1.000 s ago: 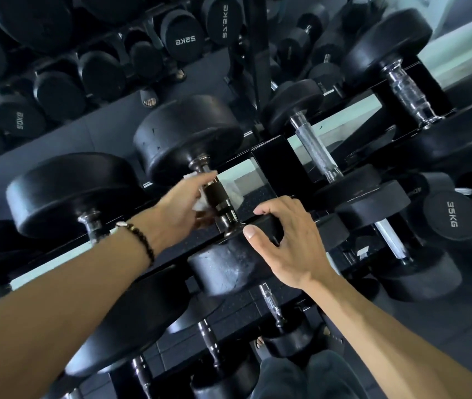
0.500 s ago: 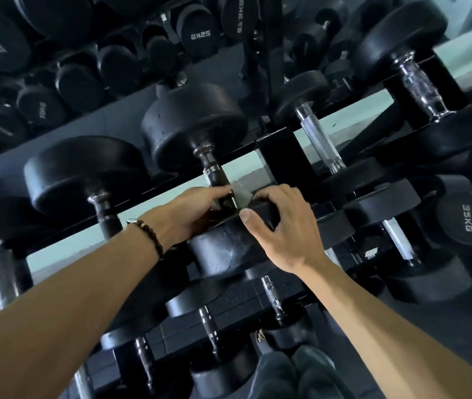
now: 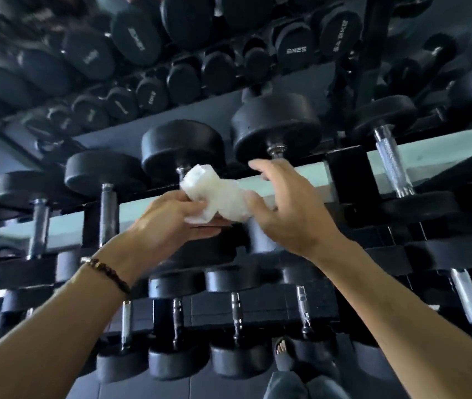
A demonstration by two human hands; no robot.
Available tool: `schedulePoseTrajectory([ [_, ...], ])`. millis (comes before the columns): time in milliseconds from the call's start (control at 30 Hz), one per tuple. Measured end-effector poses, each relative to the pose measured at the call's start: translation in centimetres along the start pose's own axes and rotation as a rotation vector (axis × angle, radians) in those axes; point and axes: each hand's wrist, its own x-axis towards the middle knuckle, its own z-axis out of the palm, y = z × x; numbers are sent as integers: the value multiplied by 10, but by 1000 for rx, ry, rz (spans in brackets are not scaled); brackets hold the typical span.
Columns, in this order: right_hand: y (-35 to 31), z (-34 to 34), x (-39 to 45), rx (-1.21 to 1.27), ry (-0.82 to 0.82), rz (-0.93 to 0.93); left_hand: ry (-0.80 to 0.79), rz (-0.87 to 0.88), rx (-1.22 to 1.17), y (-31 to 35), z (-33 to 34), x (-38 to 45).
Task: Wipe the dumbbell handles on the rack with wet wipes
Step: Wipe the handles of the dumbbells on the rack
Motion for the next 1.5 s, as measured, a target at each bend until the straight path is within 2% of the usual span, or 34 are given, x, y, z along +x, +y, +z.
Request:
schedulePoseTrajectory([
  [100, -33, 11, 18, 156, -325, 140, 38, -2, -64, -7, -23, -21],
  [167, -45, 21, 22, 204, -449, 199, 118, 22, -87, -14, -36, -31],
  [233, -50, 36, 22, 189, -407, 194, 231, 78, -23, -23, -45, -38],
  [333, -55, 61, 21, 91, -230, 202, 419, 176, 97, -37, -59, -38],
  [467, -64, 89, 23, 114, -82, 49, 447, 226, 78, -44, -72, -28],
  [600, -74, 109, 23, 99, -112, -145, 282, 214, -131, -42, -86, -16],
  [700, -80, 123, 24, 139, -134, -141, 247, 197, -267, -43, -105, -6],
  [833, -76, 135, 28, 159, 171, -107, 231, 174, -300, -48, -120, 7],
  [900, -75, 138, 28, 81, 240, -119, 184, 187, -309, -48, -122, 11],
  [1000, -71, 141, 31, 13, 141, -122, 95, 202, -353, -47, -121, 18],
  [1100, -70, 143, 32, -16, 63, -63, -81, 168, -378, -45, -117, 22],
  [1167, -67, 143, 35, -73, 60, -66, -85, 129, -318, -45, -116, 26],
  [1200, -65, 142, 37, -112, 65, -75, -27, 131, -253, -47, -116, 28],
  [1333, -52, 137, 53, -221, 183, 36, 349, 308, 230, -64, -127, 39],
  [1400, -43, 139, 61, -297, 190, 83, 387, 317, 404, -74, -123, 37],
  [1500, -28, 143, 78, -379, 165, 115, 365, 298, 380, -92, -103, 37],
])
